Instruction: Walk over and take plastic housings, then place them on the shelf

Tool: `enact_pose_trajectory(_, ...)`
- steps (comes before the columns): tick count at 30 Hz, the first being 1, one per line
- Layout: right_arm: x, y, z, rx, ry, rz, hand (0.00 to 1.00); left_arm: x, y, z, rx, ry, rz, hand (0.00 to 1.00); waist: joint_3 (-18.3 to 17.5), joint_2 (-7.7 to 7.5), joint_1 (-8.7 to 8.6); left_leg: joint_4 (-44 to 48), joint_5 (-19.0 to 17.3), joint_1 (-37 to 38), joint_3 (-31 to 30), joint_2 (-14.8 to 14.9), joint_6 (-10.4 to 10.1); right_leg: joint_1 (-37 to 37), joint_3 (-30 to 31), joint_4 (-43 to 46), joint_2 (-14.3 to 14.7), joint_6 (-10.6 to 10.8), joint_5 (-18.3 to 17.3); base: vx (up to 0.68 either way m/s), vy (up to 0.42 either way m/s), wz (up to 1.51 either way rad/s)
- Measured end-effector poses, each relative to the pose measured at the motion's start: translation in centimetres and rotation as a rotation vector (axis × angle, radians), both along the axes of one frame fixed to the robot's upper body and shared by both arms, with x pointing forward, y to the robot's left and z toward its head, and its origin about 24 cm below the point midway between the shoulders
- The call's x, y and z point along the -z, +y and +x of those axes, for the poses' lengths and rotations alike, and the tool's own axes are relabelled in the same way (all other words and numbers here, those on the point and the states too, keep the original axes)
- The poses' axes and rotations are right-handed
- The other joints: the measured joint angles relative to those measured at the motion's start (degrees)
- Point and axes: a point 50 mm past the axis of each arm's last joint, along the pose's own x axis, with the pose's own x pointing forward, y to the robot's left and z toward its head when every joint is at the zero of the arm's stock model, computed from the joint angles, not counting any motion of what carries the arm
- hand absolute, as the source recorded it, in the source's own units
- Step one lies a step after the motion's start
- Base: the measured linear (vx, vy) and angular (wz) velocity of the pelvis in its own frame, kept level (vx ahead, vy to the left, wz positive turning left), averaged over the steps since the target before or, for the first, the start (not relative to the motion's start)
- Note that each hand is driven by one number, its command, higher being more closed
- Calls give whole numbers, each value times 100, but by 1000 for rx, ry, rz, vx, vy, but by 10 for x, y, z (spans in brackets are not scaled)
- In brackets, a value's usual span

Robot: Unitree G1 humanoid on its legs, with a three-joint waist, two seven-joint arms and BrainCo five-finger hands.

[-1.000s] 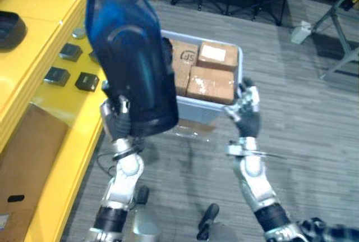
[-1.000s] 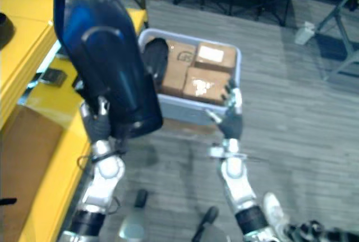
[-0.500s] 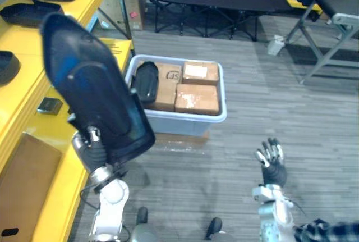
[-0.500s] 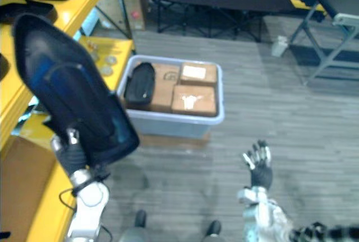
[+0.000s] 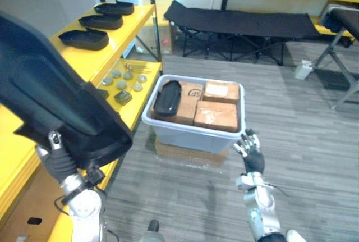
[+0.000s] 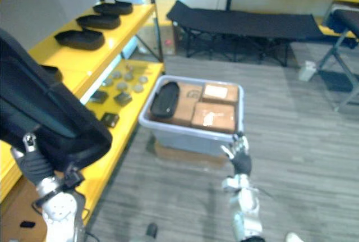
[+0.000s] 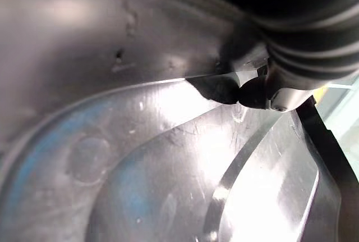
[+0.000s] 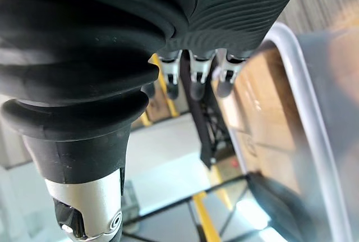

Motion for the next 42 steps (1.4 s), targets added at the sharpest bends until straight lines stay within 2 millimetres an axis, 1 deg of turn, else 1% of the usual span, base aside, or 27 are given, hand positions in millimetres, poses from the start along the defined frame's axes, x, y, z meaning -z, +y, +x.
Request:
enact_pose_trajectory(3, 7, 2, -4, -37, 44, -5, 0, 12, 8, -16, -70, 56, -58, 100, -9, -8, 134, 4, 3, -95, -282, -32, -5, 149, -293, 36, 9, 19, -115, 2, -47, 51)
enact_pose_trajectory(4, 9, 2, -6, -56, 56, -24, 0, 17, 15, -25, -120, 83, -71, 100, -42, -11, 157, 3, 37, -215, -485, -54, -13, 162, -487, 102, 13, 32, -211, 14, -84, 89)
enact_pose_trajectory(7, 11, 6, -8, -102, 59, -46, 0, 22, 31, -50, -245, 142, -69, 100, -47, -15, 381, -1, 129, -414, -908, -91, -44, 180, -882, 288, 28, 91, -335, 25, -70, 78)
enact_pose_trajectory(8, 10, 10, -7, -141, 52, -51, 0, 24, 39, -65, -314, 167, -63, 100, -50, -20, 532, 4, 157, -495, -1098, -135, -49, 243, -1084, 351, 24, 105, -418, 18, -64, 73)
enact_pose_trajectory(9, 10, 13, -7, -160, 48, -54, 0, 25, 42, -72, -345, 176, -63, 100, -51, -21, 593, 3, 161, -509, -1187, -157, -53, 266, -1120, 386, 13, 126, -455, 10, -51, 77)
enact_pose_trajectory(10, 9, 20, -6, -206, 39, -64, 0, 26, 47, -85, -409, 193, -64, 100, -53, -27, 718, 3, 166, -523, -1323, -195, -59, 352, -1239, 404, 12, 134, -509, 2, -35, 50)
enact_pose_trajectory(11, 9, 25, -5, -233, 36, -68, 0, 27, 50, -91, -436, 199, -64, 100, -65, -46, 768, 4, 167, -531, -1373, -209, -61, 378, -1283, 415, 11, 145, -545, -4, -46, 55)
enact_pose_trajectory(13, 6, 49, -2, -374, 13, -102, 0, 27, 57, -116, -534, 209, -78, 100, -90, -85, 980, 11, 174, -592, -1618, -242, -74, 458, -1521, 527, 19, 168, -674, -26, -56, 52)
enact_pose_trajectory(14, 6, 55, -1, -405, 10, -116, 0, 27, 58, -120, -551, 208, -77, 100, -93, -90, 1044, 12, 177, -593, -1670, -248, -79, 490, -1571, 560, 21, 163, -705, -44, -36, 53)
enact_pose_trajectory(16, 7, 74, 0, -499, 9, -155, 0, 26, 59, -131, -585, 176, -94, 100, -95, -125, 1252, 11, 188, -598, -1913, -310, -98, 626, -1741, 672, 13, 142, -831, -54, -11, 55)
enact_pose_trajectory(17, 6, 79, 0, -517, 3, -157, 0, 25, 59, -133, -594, 170, -96, 100, -89, -129, 1279, 11, 193, -602, -1982, -337, -106, 648, -1746, 681, 12, 133, -869, -64, -5, 54)
enact_pose_trajectory(18, 5, 84, 0, -535, -1, -156, 0, 26, 59, -136, -594, 148, -115, 100, -83, -137, 1375, 22, 196, -602, -2069, -379, -109, 734, -1848, 715, 0, 165, -904, -69, -1, 61)
enact_pose_trajectory(20, 4, 86, 1, -537, 2, -155, 0, 24, 59, -135, -570, 137, -103, 100, -54, -141, 1374, 46, 230, -731, -2155, -460, -51, 848, -2158, 768, -4, 168, -956, -87, 12, 84)
enact_pose_trajectory(22, 4, 77, 4, -473, 19, -164, 0, 21, 56, -125, -470, 133, -85, 100, -6, -181, 1254, 329, 428, -1124, -1599, -530, 124, 1068, -2764, 789, 37, 214, -939, -77, 64, 131)
enact_pose_trajectory(23, 5, 73, 5, -455, 27, -169, 0, 21, 55, -122, -446, 133, -84, 100, 30, -183, 1208, 364, 522, -1173, -1524, -560, 88, 1144, -2828, 806, 32, 226, -932, -15, 181, 128)
enact_pose_trajectory(24, 5, 64, 7, -409, 41, -183, 0, 21, 53, -117, -400, 135, -85, 100, 92, -212, 1201, 355, 641, -1213, -1589, -693, 57, 1207, -2804, 838, -21, 225, -931, 17, 191, 86)
enact_pose_trajectory(25, 4, 57, 10, -379, 43, -204, 0, 22, 51, -113, -369, 140, -92, 100, 228, -194, 1232, 355, 675, -1218, -1625, -788, 94, 1236, -2774, 867, -88, 222, -932, 7, 227, 63)
enact_pose_trajectory(27, 3, 55, 11, -371, 39, -215, 0, 25, 49, -111, -348, 151, -103, 100, 331, -167, 1221, 370, 686, -1218, -1562, -834, 130, 1231, -2635, 924, -163, 205, -941, -36, 143, 9)
enact_pose_trajectory(29, 4, 51, 11, -364, 40, -226, 0, 27, 44, -101, -308, 136, -117, 100, 510, 14, 1111, 400, 699, -1214, -1058, -713, 204, 1236, -2422, 959, -189, 33, -1060, -108, 120, -7)
enact_pose_trajectory(32, 10, 48, 4, -384, 58, -243, 0, 27, 43, -99, -301, 135, -120, 100, 573, 82, 1017, 393, 770, -1208, -643, -517, 244, 1081, -2083, 953, -168, 74, -1169, -122, 69, -33)
enact_pose_trajectory(34, 14, 43, -2, -380, 78, -260, 0, 26, 42, -97, -285, 134, -116, 100, 576, 62, 969, 393, 800, -1250, -599, -462, 273, 938, -1864, 997, -156, 141, -1222, -69, 11, -20)
enact_pose_trajectory(35, 16, 38, -5, -365, 89, -269, 0, 26, 41, -93, -263, 131, -116, 100, 572, 53, 873, 383, 856, -1336, -650, -462, 296, 816, -1655, 1101, -113, 181, -1321, -72, -3, 9)
enact_pose_trajectory(36, 18, 35, -6, -351, 96, -268, 0, 26, 40, -91, -247, 127, -119, 100, 571, 54, 834, 369, 889, -1390, -702, -462, 298, 731, -1513, 1160, -74, 140, -1415, -94, -26, 39)
enact_pose_trajectory(37, 19, 30, -8, -329, 106, -267, 0, 24, 41, -86, -207, 113, -118, 100, 595, 54, 733, 304, 969, -1472, -835, -464, 295, 525, -1094, 1329, 24, 31, -1629, -94, -36, 40)
enact_pose_trajectory(38, 20, 29, -9, -322, 109, -267, 0, 22, 41, -82, -187, 108, -110, 100, 602, 39, 698, 246, 1028, -1515, -899, -470, 295, 421, -970, 1437, 46, -3, -1722, -103, -54, 50)
enact_pose_trajectory(40, 19, 22, -12, -284, 101, -270, 0, 15, 41, -68, -109, 83, -80, 100, 717, 0, 694, 40, 1232, -1607, -1038, -468, 253, 167, -741, 1737, 22, 13, -1933, -65, -51, 37)
enact_pose_trajectory(42, 15, 21, -8, -280, 72, -295, 0, 13, 35, -56, -53, 69, -79, 100, 1014, 40, 684, -46, 1332, -1611, -1072, -454, 251, 70, -715, 1931, -21, 91, -2037, -54, -34, 12)
